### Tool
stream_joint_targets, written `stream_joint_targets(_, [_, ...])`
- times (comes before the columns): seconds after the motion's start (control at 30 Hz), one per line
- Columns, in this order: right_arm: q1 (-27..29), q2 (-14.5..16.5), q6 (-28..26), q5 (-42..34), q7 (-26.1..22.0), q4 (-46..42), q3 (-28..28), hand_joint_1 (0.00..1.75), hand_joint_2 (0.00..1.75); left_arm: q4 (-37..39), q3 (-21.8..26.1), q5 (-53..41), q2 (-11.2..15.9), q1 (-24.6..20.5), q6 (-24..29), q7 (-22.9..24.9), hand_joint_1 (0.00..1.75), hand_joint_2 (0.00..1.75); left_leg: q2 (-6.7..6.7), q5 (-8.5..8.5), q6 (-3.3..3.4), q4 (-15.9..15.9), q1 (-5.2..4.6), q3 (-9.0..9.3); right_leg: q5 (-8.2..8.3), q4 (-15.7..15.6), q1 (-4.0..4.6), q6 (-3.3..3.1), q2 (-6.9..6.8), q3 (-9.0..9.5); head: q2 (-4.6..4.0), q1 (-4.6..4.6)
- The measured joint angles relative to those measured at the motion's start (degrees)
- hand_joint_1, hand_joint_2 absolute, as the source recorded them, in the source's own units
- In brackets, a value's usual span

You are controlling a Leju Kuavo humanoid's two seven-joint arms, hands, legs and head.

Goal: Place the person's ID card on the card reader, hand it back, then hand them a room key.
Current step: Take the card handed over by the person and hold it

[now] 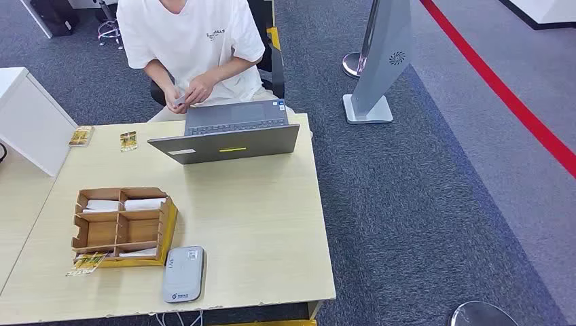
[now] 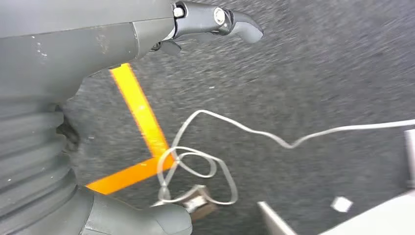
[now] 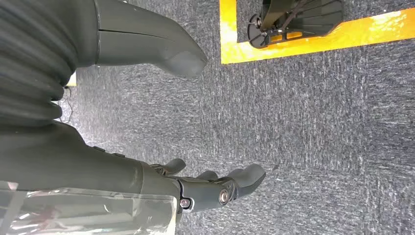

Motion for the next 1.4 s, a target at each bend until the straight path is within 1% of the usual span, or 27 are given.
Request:
stream_joint_targets(0.07, [0.0, 0.04, -0.05, 0.12, 0.13, 0.0, -0.07, 0.0, 1.75, -2.04, 0.4, 0.24, -0.54, 0.0, 0.02, 0.2, 0.0, 1.75, 0.0, 0.0, 0.0, 0.0, 0.0, 0.0, 0.0, 0.0, 0.0, 0.0, 0.0, 0.0, -0.01, 0.0])
stream_joint_targets(0.23, [-0.01, 0.2, -0.44, 0.69, 0.49, 0.0, -0.73, 0.0, 1.75, -12.68, 1.82, 1.07, -3.61, 0.15, 0.25, 0.45, 0.0, 1.75, 0.0, 0.0, 0.0, 0.0, 0.0, -0.01, 0.0, 0.0, 0.0, 0.0, 0.0, 0.0, -0.01, 0.0])
stream_joint_targets(0.37, [-0.02, 0.21, -0.62, 0.81, 0.66, 0.0, -1.16, 0.0, 1.75, -21.41, 2.0, 1.68, -5.84, 0.41, 0.62, 0.0, 0.0, 1.75, 0.0, 0.0, 0.0, 0.0, 0.0, 0.0, 0.0, 0.0, 0.0, 0.0, -0.01, 0.0, -0.01, 0.05])
stream_joint_targets(0.47, [0.01, 0.22, -0.63, 1.0, 0.81, 0.0, -1.31, 0.0, 1.75, -25.98, 1.12, 2.5, -6.66, 1.05, 1.51, -0.53, 0.0, 1.75, 0.0, 0.0, 0.0, 0.0, 0.0, 0.02, 0.0, 0.0, 0.0, 0.0, 0.0, -0.01, -0.01, 0.0])
stream_joint_targets(0.57, [0.03, 0.22, -0.63, 1.4, 0.99, 0.0, -1.32, 0.0, 1.75, -29.94, -0.82, 3.1, -7.2, 1.87, 2.63, -1.56, 0.0, 1.75, 0.0, 0.0, 0.0, 0.0, 0.01, 0.02, 0.0, 0.0, 0.01, 0.0, 0.0, 0.0, -0.01, -0.04])
stream_joint_targets(0.67, [0.02, 0.22, -0.63, 1.81, 1.17, 0.0, -1.32, 0.0, 1.75, -34.72, -4.19, 3.46, -7.71, 2.71, 3.96, -3.11, 0.0, 1.75, 0.0, 0.0, 0.0, 0.0, 0.01, 0.03, 0.0, 0.0, 0.0, -0.01, 0.0, 0.0, -0.01, -0.05])
stream_joint_targets(0.8, [0.01, 0.27, -0.62, 2.65, 1.56, 0.0, -1.32, 0.0, 1.75, -40.53, -9.79, 3.23, -7.71, 3.2, 6.53, -5.73, 0.0, 1.75, 0.0, 0.01, -0.01, 0.01, 0.01, 0.04, 0.0, 0.0, 0.0, -0.01, 0.01, 0.01, -0.01, -0.06])
stream_joint_targets(1.13, [-0.04, 0.44, -0.42, 5.02, 2.33, 0.0, -1.34, 0.0, 1.75, -53.39, -25.11, 1.94, -6.44, 4.24, 14.84, -12.05, 0.0, 1.75, 0.0, 0.02, -0.02, 0.03, 0.01, 0.05, 0.0, 0.0, 0.0, -0.01, 0.01, 0.01, -0.01, -0.06])
stream_joint_targets(1.23, [-0.06, 0.5, -0.24, 5.84, 2.61, 0.0, -1.35, 0.0, 1.75, -56.11, -29.45, 0.65, -5.33, 3.72, 17.26, -13.81, 0.0, 1.75, 0.01, 0.02, -0.02, 0.04, 0.01, 0.05, 0.0, 0.0, 0.0, -0.01, 0.01, -0.01, 0.0, -0.05])
stream_joint_targets(1.4, [-0.24, 0.69, 0.55, 7.3, 3.25, 0.0, -1.35, 0.0, 1.75, -57.13, -35.81, -4.75, -1.9, -0.24, 21.4, -14.97, 0.0, 1.75, 0.01, 0.05, -0.05, 0.04, 0.01, 0.08, 0.02, 0.02, 0.01, -0.04, 0.03, 0.01, -0.01, -0.06])
